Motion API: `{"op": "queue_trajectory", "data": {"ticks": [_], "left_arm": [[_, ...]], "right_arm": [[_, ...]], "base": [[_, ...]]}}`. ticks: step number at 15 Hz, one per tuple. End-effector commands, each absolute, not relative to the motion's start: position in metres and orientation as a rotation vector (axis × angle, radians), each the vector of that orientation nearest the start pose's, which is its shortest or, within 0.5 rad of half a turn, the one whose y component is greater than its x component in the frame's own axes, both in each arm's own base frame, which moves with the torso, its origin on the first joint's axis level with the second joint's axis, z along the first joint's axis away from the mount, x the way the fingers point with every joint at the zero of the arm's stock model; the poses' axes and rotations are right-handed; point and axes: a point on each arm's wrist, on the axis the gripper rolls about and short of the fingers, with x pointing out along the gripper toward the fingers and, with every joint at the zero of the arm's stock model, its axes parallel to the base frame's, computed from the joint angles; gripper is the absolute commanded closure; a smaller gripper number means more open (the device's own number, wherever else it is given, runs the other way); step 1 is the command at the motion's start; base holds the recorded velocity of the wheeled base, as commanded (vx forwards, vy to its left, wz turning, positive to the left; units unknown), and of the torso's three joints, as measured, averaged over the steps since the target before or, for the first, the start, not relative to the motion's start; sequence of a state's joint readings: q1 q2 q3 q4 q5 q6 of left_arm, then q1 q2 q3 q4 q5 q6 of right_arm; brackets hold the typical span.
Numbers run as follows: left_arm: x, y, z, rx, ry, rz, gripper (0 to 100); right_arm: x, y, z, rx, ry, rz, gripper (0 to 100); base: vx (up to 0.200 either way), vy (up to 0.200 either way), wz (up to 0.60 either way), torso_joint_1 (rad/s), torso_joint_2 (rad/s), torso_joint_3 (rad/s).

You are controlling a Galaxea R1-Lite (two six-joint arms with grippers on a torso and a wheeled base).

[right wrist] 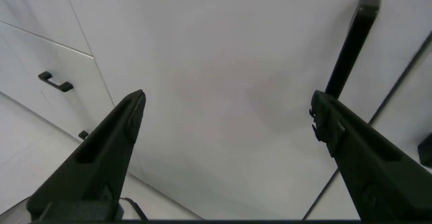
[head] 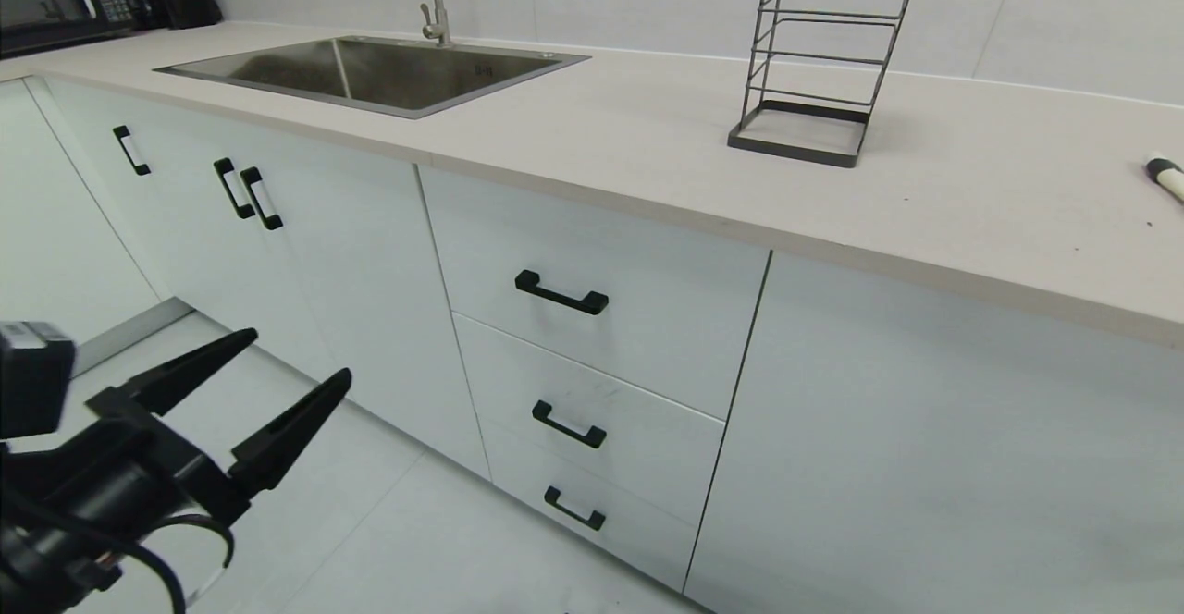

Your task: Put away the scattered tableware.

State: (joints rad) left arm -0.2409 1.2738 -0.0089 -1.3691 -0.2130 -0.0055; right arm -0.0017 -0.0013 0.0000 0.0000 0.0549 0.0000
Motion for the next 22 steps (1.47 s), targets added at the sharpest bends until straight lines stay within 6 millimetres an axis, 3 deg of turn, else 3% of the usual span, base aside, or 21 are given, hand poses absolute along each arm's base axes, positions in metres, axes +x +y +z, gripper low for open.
{"op": "queue_trajectory", "data": {"ticks": [1,4,6,8,12,17,22], "left_arm": [[0.099,-0.019,0.173,0.008,-0.262,-0.348,0],[0.046,-0.009,0.161,0.012,-0.240,-0.312,0],[0.005,-0.005,0.130,0.010,-0.179,-0.292,0],[-0.019,-0.003,0.099,0.011,-0.117,-0.279,0],[-0.016,-0.003,0.083,0.004,0.034,-0.265,0],[-0.023,-0.001,0.075,0.040,0.006,-0.062,0],[-0.023,-0.001,0.075,-0.011,0.000,-0.049,0]], "right_arm": [[-0.023,0.001,0.075,0.000,0.000,0.054,0],[-0.023,0.001,0.075,-0.002,0.000,0.054,0],[-0.023,0.001,0.075,-0.003,0.000,0.054,0],[-0.023,0.001,0.075,-0.003,0.000,0.054,0],[-0.023,0.001,0.075,-0.003,0.000,0.054,0],[-0.023,0.001,0.075,-0.002,0.000,0.054,0],[-0.023,0.001,0.075,0.000,0.000,0.054,0]], "base": [[0.000,0.000,-0.60,0.002,0.00,0.002],[0.000,0.000,-0.60,-0.001,0.00,0.010],[0.000,0.000,-0.60,0.002,0.00,0.002],[0.000,0.000,-0.30,-0.001,0.00,0.001],[0.000,0.000,0.00,0.000,0.00,0.000],[0.000,0.000,-0.36,0.000,0.00,0.002],[0.000,0.000,0.00,0.000,0.00,0.000]]}}
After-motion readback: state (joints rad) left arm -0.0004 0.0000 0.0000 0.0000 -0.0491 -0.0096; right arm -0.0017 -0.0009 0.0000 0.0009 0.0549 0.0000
